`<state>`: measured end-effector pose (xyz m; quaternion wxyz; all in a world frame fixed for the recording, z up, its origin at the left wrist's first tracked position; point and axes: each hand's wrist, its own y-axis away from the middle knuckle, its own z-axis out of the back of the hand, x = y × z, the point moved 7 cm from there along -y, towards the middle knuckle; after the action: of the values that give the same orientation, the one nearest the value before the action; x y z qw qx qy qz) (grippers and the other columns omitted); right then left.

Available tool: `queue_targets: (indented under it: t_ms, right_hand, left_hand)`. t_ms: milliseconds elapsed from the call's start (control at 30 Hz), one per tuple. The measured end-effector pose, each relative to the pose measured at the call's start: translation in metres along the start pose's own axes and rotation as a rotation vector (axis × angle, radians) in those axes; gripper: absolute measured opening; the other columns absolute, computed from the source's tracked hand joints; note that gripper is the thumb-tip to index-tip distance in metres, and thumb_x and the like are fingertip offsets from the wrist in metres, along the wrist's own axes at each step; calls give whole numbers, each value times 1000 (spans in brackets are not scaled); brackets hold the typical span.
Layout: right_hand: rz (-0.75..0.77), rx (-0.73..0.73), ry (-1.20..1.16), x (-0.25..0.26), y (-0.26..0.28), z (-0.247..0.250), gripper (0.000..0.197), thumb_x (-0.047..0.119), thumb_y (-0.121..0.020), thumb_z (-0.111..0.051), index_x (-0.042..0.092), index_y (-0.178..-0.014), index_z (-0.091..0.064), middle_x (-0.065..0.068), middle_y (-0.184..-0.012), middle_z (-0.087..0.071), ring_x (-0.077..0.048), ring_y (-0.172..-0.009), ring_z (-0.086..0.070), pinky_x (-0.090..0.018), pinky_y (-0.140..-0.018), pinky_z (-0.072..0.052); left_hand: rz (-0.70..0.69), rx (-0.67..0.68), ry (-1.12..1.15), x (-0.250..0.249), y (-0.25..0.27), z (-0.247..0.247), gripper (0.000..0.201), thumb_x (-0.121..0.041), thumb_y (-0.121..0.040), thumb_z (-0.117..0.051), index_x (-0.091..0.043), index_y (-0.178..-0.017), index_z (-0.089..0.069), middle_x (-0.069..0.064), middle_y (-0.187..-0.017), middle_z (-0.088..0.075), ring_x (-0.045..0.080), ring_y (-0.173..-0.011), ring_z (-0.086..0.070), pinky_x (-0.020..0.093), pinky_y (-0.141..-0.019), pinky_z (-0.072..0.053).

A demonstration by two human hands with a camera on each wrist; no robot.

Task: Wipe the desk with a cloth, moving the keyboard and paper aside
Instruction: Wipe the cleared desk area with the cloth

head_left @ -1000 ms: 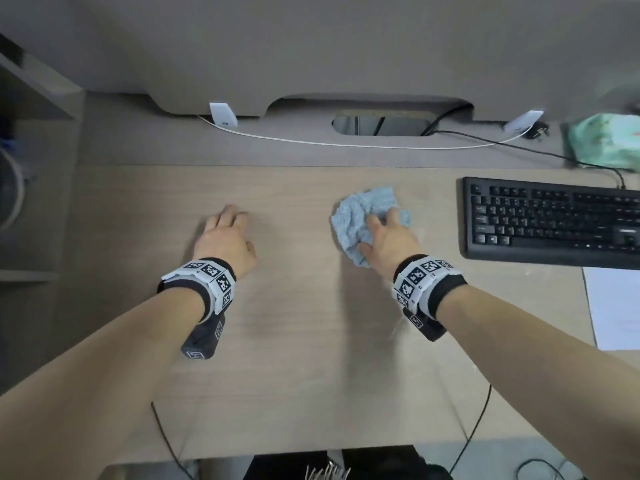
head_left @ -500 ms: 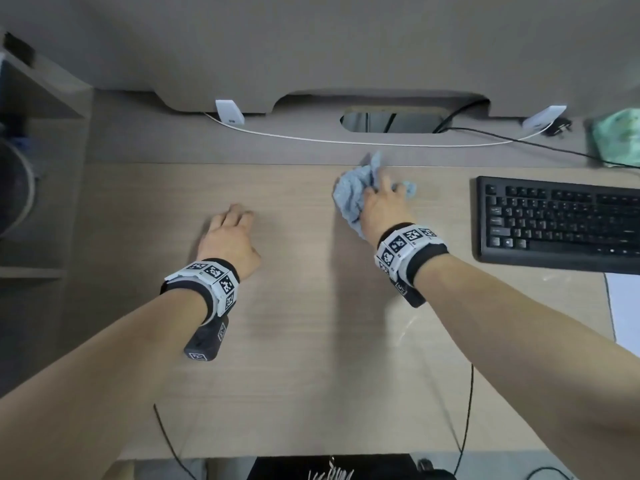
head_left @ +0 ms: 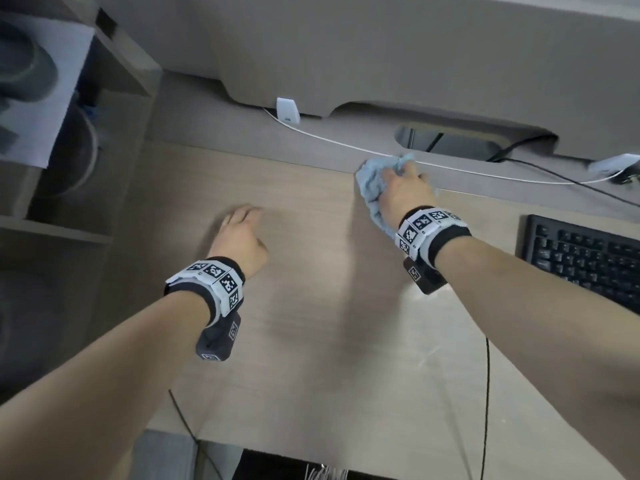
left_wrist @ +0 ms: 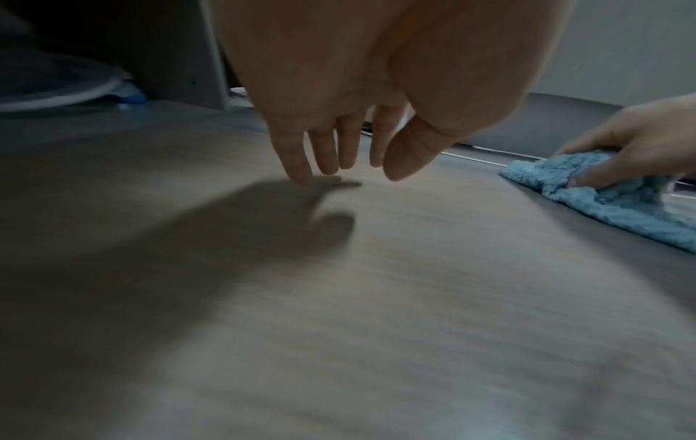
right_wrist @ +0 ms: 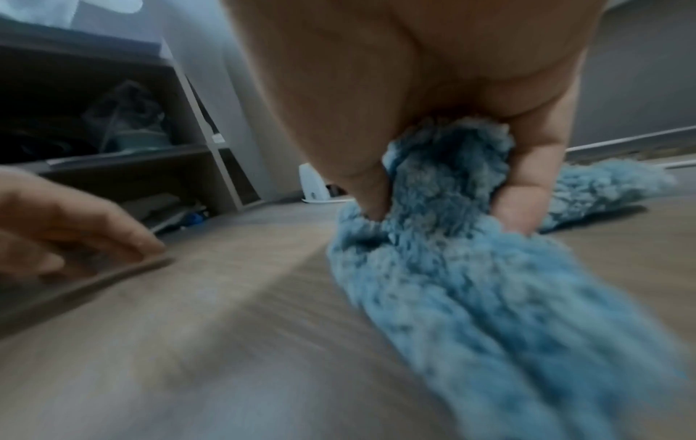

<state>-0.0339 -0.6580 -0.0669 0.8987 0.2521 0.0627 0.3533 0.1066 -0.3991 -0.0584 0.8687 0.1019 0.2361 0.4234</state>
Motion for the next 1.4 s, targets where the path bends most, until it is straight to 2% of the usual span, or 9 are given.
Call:
queue_targets:
  t_ms: [167,267,433,567,700,800,933,1033,1400]
  right_hand:
    - [360,38,189,107,42,-34,75,51,-85,-53,14,-148,-34,-20,-156,-18,-46,-132,-32,-54,-105,-37]
    - [607,56,332,163,100,-76,83,43,-79,-57,7,-149,-30,-25,-156,-14,-48,-133,-24,-52,-107,-32]
    - [704,253,247,154,153,-103,83,33,-82,-61,18,-153,-21,-10,-163,3,-37,-136,-21,-38,-85,-47]
    - [552,238,222,113,129,-81,63,22,-99,-49,19,-155,-21,-8,-161,-11,-35,-139,-29,-39,-100,-44]
    - [196,74,270,77,73,-51,52,27,-101,-45,17,-150,-30,-21,-151,-26,-40,-120,-52,-43,-89,-50]
    - [90,93,227,101,43,-55,50,18,-91,-52,12,-140,-42,-19,-142,-34,-40,-120,-50,-45,-94,-47]
    - [254,179,106,195,77,-85,82,13,-90,-59,28,-154,-12,-28,-149,-16,-47,-109,-57,-51,-85,-53]
    - [481,193,156,231,130,-103,70,13,-90,-63,30,-148,-29,-24,-148,-17,-41,-96,-63,-46,-79,-56]
    - [-107,-20,40,57,20,-40,40,15,-96,-46,17,-135,-50,-19,-130,-47,-36,-107,-56,-47,-93,-52]
  left_hand:
    - [191,-56,-59,81,5,18,59,-3,-78,-51,-12,-137,-49,9,-150,-39,34,-136,-32,40,-115,-28]
    - [202,-33,-121,104,10,18,64,-7,-76,-52,-20,-138,-45,1,-154,-33,31,-138,-28,42,-114,-31]
    - [106,-52,-170,108,10,19,67,-10,-71,-53,-25,-136,-47,1,-151,-37,31,-134,-32,41,-112,-31]
    - [71,-27,-162,110,14,25,70,-10,-72,-53,-28,-138,-44,-2,-153,-34,29,-135,-30,43,-111,-33]
    - [18,2,-147,106,16,29,71,-6,-77,-54,-23,-144,-40,1,-157,-29,30,-138,-26,35,-113,-25]
    - [0,14,-134,108,16,30,71,-6,-77,-53,-23,-144,-40,2,-157,-29,30,-138,-26,34,-113,-27]
    - [-3,13,-131,111,15,28,70,-7,-75,-54,-24,-142,-42,3,-155,-31,32,-137,-28,39,-111,-32]
    - [-12,44,-136,113,14,27,72,-7,-75,-54,-24,-143,-40,3,-156,-29,32,-138,-26,41,-112,-32]
    - [-7,89,-53,117,7,30,65,-6,-78,-48,-25,-140,-45,2,-150,-31,30,-136,-24,37,-110,-32]
